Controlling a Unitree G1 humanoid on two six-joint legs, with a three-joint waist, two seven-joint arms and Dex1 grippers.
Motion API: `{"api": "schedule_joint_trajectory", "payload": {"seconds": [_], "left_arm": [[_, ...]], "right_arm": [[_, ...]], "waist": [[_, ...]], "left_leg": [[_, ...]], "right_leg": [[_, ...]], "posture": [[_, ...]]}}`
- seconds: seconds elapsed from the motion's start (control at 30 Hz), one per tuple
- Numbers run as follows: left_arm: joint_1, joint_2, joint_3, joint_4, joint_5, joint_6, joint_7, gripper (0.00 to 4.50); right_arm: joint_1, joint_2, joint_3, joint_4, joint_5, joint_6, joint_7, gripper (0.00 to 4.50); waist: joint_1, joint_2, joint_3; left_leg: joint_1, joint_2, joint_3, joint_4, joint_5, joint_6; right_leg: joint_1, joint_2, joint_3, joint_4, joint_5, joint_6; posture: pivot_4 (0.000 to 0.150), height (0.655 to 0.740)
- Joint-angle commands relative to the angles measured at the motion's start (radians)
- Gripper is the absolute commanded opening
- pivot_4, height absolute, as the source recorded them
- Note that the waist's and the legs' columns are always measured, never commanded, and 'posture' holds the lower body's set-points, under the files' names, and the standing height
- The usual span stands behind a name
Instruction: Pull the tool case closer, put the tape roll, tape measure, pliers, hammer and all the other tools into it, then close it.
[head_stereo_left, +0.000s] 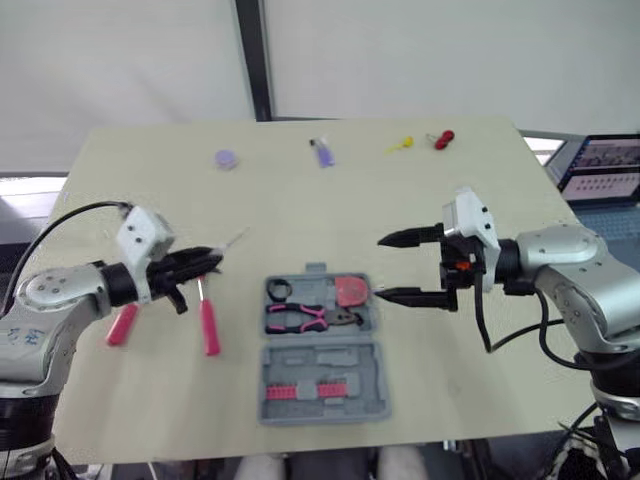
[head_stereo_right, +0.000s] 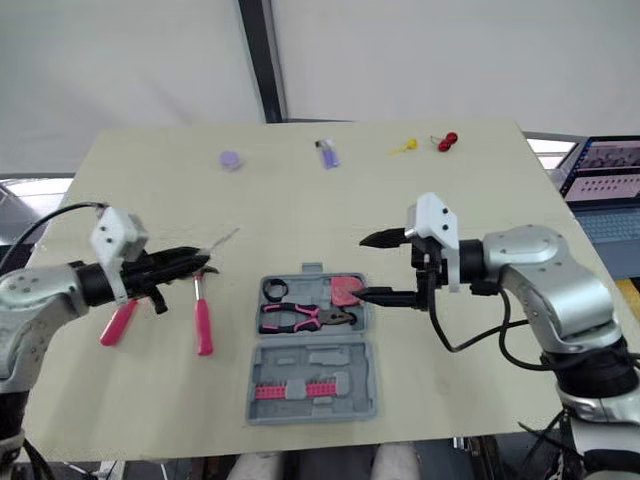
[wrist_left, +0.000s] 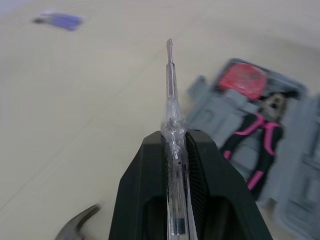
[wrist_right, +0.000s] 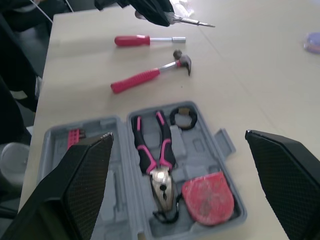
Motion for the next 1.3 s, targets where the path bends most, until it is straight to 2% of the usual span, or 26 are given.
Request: {"api": "schedule_joint_trajectory", "payload": {"seconds": [0.03,0.17,0.4,0.77,1.3], "left_arm": [[-0.065,0.058,-0.137,-0.044,0.01,0.039,-0.152,0.08],[-0.155,0.052,-0.279,-0.051,0.034,0.062,-0.254,0.08],[-0.225,0.007,-0.405,-0.04,0.088,0.112,-0.283,0.08],[-0.253,-0.08,-0.518,-0.141,0.119,0.359,-0.153,0.08],[-0.306,-0.138,-0.629,-0.134,0.193,0.44,-0.064,0.08]], "right_arm": [[0.051,-0.041,-0.054,-0.069,0.01,-0.02,0.009,4.5],[0.115,-0.069,-0.07,-0.096,0.002,-0.027,-0.009,4.5],[0.159,-0.068,-0.087,-0.158,0.023,0.013,-0.067,4.5],[0.288,-0.068,-0.129,-0.263,0.06,0.072,-0.138,4.5],[0.327,-0.075,-0.141,-0.298,0.064,0.085,-0.175,4.5]], "waist": [[-0.004,0.0,0.001],[0.001,0.0,0.002],[0.01,-0.001,0.003],[0.03,-0.003,0.004],[0.03,-0.004,0.005]], "left_leg": [[0.0,0.0,0.001,0.0,0.0,0.0],[0.0,0.0,0.002,0.0,0.0,0.0],[-0.001,0.0,0.002,0.001,0.0,0.0],[-0.001,0.0,0.001,0.003,0.0,0.0],[-0.001,0.0,0.001,0.004,0.0,0.0]], "right_leg": [[-0.001,0.0,0.0,0.0,0.0,0.0],[-0.001,0.0,0.0,0.0,0.0,0.0],[-0.001,0.0,0.0,0.0,0.0,0.0],[0.0,0.0,0.001,0.0,0.0,0.0],[0.0,0.0,0.001,0.001,0.0,0.0]], "posture": [[0.15,0.74],[0.15,0.74],[0.15,0.74],[0.15,0.74],[0.15,0.74]]}}
